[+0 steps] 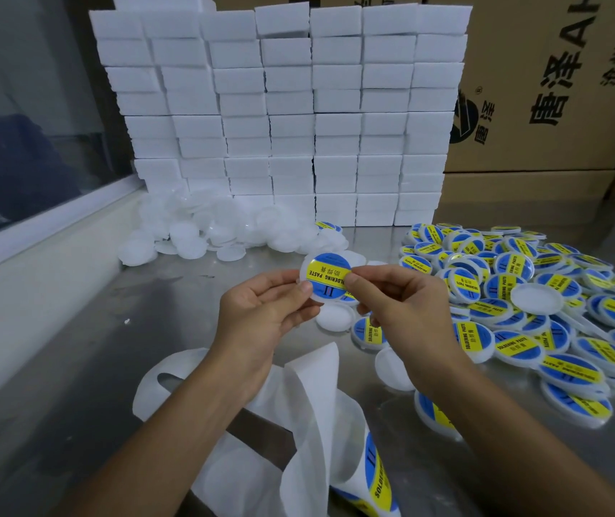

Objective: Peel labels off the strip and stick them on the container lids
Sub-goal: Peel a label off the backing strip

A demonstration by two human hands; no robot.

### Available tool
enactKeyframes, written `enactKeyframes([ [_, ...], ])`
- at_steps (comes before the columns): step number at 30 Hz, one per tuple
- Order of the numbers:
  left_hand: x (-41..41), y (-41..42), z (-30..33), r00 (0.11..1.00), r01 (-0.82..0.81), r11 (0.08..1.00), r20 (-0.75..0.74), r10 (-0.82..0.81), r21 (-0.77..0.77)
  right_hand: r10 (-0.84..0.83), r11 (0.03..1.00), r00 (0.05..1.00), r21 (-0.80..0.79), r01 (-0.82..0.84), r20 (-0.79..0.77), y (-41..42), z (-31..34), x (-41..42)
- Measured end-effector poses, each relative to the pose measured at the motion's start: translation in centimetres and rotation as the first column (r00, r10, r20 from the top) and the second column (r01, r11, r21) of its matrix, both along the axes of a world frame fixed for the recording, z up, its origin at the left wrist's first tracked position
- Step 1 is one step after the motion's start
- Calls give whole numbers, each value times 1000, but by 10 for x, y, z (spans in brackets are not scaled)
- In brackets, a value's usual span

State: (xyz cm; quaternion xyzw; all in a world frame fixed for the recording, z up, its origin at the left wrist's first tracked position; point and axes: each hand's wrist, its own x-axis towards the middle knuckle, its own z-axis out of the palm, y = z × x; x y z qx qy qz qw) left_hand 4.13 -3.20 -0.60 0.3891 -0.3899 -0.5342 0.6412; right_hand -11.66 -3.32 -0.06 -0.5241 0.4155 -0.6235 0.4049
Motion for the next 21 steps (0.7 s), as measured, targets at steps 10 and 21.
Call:
enactKeyframes([
  [10,0,2,0,1000,5,1000,28,-5,-5,-5,1000,1000,-1,5,-16,-1,-1,0],
  [21,0,1,-1,996,-23,999,80,25,-24,-12,1000,999,-28,11,-47,-4,-5,-1],
])
